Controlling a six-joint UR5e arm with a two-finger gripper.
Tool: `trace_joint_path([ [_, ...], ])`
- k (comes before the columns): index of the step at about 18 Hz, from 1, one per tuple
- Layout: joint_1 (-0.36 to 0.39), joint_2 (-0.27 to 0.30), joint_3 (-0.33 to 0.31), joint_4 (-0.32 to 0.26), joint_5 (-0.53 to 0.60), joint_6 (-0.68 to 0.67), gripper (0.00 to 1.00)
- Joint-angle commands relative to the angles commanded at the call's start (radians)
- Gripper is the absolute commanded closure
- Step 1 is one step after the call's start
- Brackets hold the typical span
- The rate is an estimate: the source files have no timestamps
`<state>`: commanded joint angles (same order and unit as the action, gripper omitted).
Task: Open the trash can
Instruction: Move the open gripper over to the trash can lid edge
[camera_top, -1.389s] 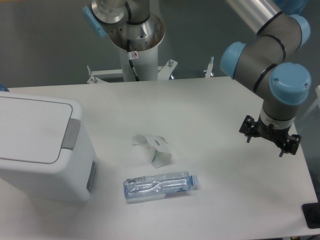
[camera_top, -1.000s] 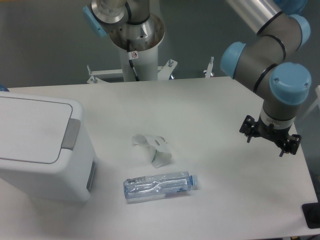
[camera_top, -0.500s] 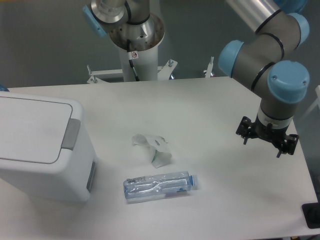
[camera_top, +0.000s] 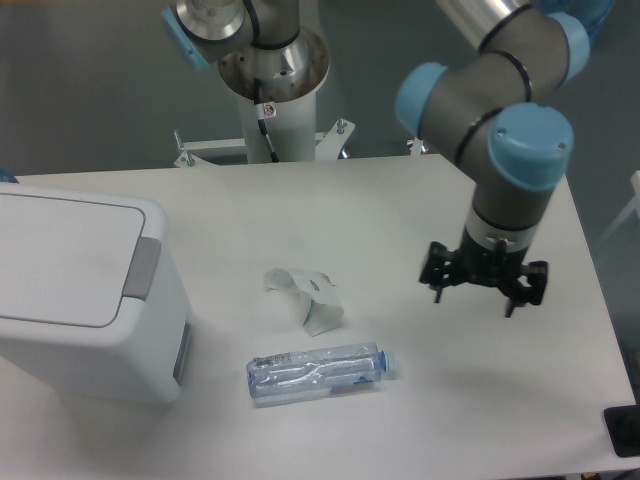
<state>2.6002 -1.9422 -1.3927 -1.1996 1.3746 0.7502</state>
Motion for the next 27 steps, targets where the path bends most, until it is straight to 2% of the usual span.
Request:
trace_joint_path([
  [4,-0.049,0.074,-0.06,0.0,-0.035,-0.028,0.0],
  [8,-0.115,0.114,-0.049,0.0,-0.067,-0.122,0.0],
  [13,-0.179,0.124,-0.003,0.0,-0.109,-0.254,0.0],
  [19,-0.267,0.163,-0.003,0.0,-0.111,-0.347,0.0],
  [24,-0.321,0.158,-0.005,0.0,-0.111,-0.46,0.0],
  [27,-0.341,0.16,-0.005,-0.002,-0.109,-0.469,0.0],
])
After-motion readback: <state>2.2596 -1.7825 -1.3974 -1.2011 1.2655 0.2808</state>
